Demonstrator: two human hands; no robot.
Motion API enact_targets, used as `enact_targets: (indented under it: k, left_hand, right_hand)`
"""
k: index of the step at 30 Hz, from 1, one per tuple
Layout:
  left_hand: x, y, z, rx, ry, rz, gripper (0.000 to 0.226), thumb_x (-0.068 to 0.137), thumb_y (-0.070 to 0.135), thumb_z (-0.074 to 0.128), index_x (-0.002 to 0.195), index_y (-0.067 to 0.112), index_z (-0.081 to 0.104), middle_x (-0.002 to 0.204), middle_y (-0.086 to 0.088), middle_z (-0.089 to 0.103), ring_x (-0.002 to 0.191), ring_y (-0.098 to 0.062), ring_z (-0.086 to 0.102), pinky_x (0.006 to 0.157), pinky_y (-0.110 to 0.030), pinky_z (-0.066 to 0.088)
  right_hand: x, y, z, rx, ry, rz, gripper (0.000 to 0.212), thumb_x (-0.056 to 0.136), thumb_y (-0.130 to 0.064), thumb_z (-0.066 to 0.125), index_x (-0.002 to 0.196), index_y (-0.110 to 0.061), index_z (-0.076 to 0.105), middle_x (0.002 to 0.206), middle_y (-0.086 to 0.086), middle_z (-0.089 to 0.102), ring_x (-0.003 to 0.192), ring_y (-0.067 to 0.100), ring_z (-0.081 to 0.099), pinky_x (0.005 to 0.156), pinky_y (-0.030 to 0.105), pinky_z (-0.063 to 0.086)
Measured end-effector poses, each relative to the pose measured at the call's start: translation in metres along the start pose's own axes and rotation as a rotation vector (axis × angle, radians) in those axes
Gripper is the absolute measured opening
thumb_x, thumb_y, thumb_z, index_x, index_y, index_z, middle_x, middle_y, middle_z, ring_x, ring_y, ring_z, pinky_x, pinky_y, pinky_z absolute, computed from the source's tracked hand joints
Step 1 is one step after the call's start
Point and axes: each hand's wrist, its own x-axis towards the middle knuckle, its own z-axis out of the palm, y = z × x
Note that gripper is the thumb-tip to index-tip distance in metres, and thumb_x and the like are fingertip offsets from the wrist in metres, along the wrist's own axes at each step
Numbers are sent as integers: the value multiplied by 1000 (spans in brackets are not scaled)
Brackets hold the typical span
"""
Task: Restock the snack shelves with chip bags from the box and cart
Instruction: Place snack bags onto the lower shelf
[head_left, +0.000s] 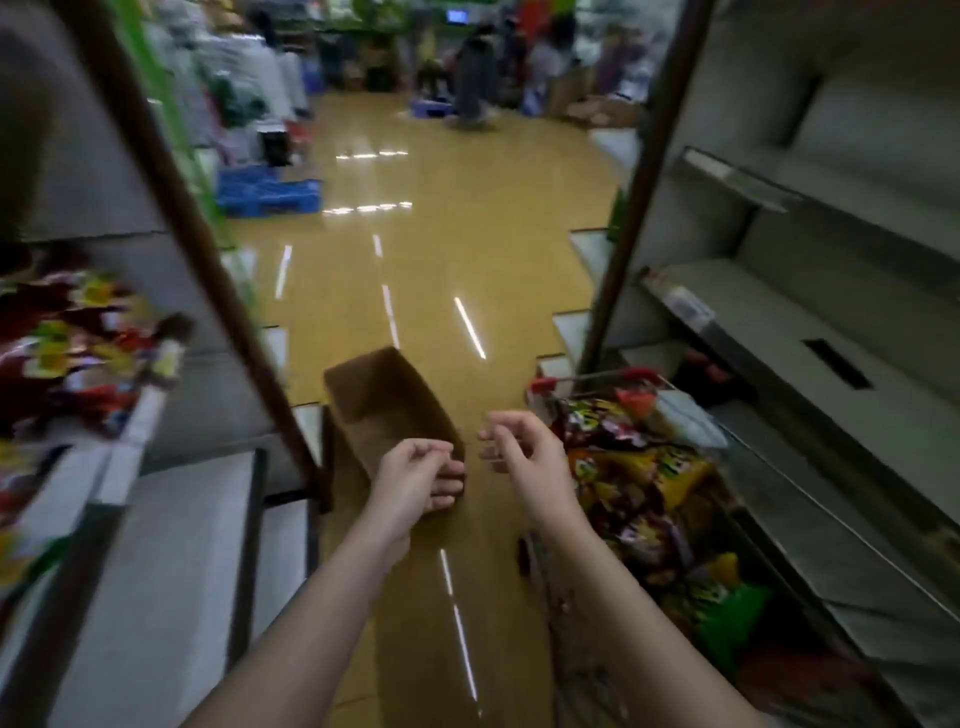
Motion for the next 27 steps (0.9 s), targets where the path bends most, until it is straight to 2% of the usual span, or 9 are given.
enact_targets:
  k: [4,7,9,13,19,21,23,25,27]
  left_hand:
    - [39,-4,82,105,-217,-60,14,100,15,48,106,8,59,92,-10,67,76,-18,64,67,-26,53]
    - [58,-16,128,177,-335,-129,14,100,16,49,106,8,58,90,-8,66,74,-16,63,63,-24,52]
    - [67,-26,152,170,-383,-203,12,100,17,49,104,10,57,88,-7,65,70,-16,62,59,-23,52]
    - [77,-48,171,144,-391,-330,11,100,17,48,99,13,58,89,-9,67,70,-18,63,63,-27,53]
    - [90,-71,163,189,-361,-365,15,100,16,49,107,9,60,99,-12,68,87,-25,66,75,-31,56]
    - [92,-80,163,166,-350,-372,16,100,16,48,107,9,60,99,-12,68,86,-24,66,74,-31,55]
    - [95,-86,168,130,-339,-382,16,100,16,47,106,10,60,97,-11,68,82,-22,66,71,-29,55]
    - [96,-93,172,105,-330,-392,16,101,15,46,106,10,60,96,-11,68,81,-22,65,71,-29,55]
    - [95,-100,175,97,-327,-409,15,101,14,46,105,11,60,94,-10,68,78,-21,65,70,-29,56]
  right_hand:
    - [17,49,-68,-47,246,141,14,100,-14,51,107,-18,62,95,-3,69,86,8,68,74,22,57]
    - [19,100,-107,-94,402,362,11,99,-17,51,102,-23,60,107,4,69,97,19,67,89,40,56]
    - [20,133,-126,-227,429,533,12,99,-20,49,104,-24,59,117,3,65,109,23,62,97,41,50]
    - [17,188,-145,-629,137,775,30,99,-21,48,128,-16,54,133,9,52,119,28,54,91,32,45]
    - [-12,255,-166,-1167,-213,1064,60,99,-23,48,152,-15,22,157,18,19,143,40,20,112,49,28]
    - [-28,268,-182,-1299,-300,1138,71,98,-27,51,155,-20,10,161,21,-2,145,50,1,111,65,18]
    - [-39,282,-198,-1327,-301,1180,81,97,-20,53,156,-26,-2,159,20,-20,140,59,-10,107,72,20]
    - [-48,290,-212,-1336,-260,1151,82,98,-5,48,156,-22,-8,158,20,-23,141,59,0,106,59,36]
    - [-52,289,-220,-1370,-244,1067,82,96,3,44,156,-16,-8,159,23,-18,138,50,30,97,41,48]
